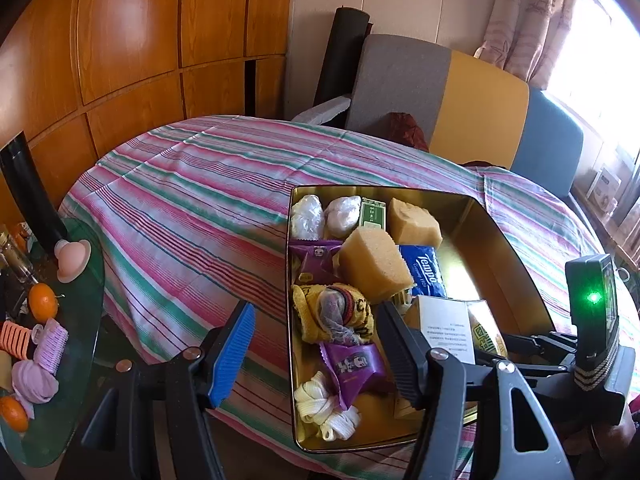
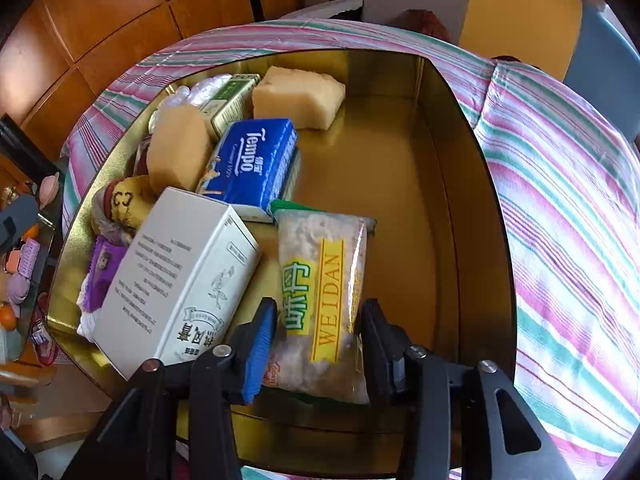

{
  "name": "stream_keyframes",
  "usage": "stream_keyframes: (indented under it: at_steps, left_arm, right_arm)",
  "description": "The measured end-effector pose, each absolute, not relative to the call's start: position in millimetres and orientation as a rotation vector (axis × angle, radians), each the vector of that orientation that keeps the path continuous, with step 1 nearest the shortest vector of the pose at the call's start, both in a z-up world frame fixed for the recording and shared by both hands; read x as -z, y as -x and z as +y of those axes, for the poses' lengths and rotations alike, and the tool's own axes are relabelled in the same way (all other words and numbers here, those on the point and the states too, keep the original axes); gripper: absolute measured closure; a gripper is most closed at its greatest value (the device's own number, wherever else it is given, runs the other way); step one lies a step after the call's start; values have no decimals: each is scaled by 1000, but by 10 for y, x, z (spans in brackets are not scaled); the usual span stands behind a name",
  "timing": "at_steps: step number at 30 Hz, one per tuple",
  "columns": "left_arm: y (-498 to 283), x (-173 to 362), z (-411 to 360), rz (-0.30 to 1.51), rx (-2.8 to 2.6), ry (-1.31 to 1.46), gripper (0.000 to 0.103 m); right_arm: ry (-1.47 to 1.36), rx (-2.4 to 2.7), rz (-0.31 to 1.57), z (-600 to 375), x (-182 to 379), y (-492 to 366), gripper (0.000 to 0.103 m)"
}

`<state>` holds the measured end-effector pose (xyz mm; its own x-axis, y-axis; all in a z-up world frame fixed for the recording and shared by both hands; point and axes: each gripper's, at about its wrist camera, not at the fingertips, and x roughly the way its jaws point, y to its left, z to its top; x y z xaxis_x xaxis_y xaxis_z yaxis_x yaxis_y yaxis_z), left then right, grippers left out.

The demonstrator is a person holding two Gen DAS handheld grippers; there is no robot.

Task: Organize objects
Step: 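Grasp the clear WEIDAN snack bag with the right gripper and carry it to the tray, then release the snack bag in the gold tray and withdraw the right gripper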

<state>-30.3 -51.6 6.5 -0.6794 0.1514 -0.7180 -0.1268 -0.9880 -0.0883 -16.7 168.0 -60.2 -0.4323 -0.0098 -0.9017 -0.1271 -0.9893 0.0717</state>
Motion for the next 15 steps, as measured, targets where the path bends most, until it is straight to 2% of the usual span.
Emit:
stream_keyframes:
  at_steps: [3,15]
  left_arm:
    - [302,-68,-490,-22,-2758,1179,38]
    - [258,-120,-387,19,-2794,1185,38]
  right_arm:
    - [1626,-2602,207,1677,612,149,47]
    - [1550,-2650,289,1656,494,65,44]
